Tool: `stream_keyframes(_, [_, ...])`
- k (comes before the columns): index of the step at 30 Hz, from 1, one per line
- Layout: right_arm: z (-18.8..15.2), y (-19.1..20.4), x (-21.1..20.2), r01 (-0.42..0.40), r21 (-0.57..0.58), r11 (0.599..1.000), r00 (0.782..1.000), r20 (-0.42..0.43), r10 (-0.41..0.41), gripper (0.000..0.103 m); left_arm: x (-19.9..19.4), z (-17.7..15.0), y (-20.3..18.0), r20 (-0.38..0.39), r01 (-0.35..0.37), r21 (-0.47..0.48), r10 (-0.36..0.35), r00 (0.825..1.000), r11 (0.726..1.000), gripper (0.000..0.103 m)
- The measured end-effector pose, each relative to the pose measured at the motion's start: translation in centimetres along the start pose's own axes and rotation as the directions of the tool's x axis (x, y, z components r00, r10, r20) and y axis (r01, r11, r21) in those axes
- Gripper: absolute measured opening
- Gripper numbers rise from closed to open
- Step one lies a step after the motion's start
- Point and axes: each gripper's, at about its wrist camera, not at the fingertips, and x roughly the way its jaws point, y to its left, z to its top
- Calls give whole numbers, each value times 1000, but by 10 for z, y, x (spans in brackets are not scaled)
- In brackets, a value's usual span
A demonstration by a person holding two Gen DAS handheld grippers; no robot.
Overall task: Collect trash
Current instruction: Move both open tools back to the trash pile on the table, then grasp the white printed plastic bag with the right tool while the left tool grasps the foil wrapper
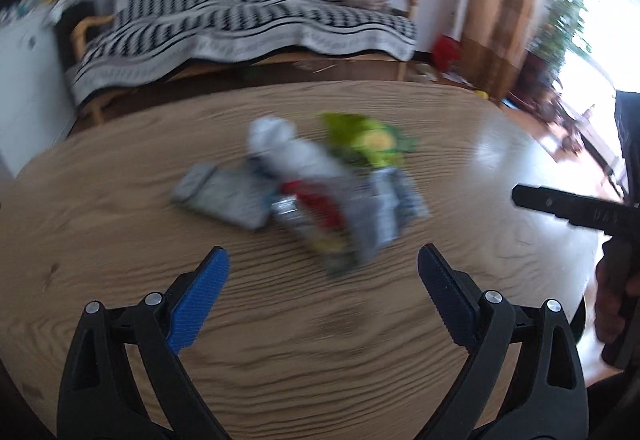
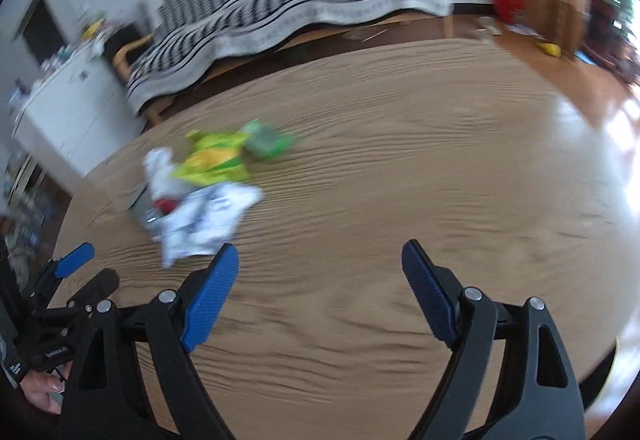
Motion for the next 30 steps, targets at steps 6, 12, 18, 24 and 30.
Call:
stream_keyframes(6, [7, 58, 41, -79, -23, 997, 996, -47, 78, 87, 7, -7, 44, -30, -27, -54, 26, 999, 998, 93])
stream_keyframes(12, [16, 82, 74, -101, 8, 995, 992, -72, 101, 89, 23, -17, 50, -74, -23, -56, 19, 997, 998, 93])
stream_keyframes(18, [18, 87, 95, -39, -25, 999, 996, -85, 37, 89, 30, -18, 47, -80, -5, -73, -1, 997, 997, 93])
stream_keyframes(24, [18, 70, 83, -82, -8, 997, 993, -89, 81, 55, 40, -14, 35, -86, 5, -59, -10, 996, 998, 92])
stream_keyframes(30, [18, 52, 49, -92, -9, 996, 995, -31, 91, 51, 50, -8, 24, -77, -5, -83, -2, 997, 997, 92])
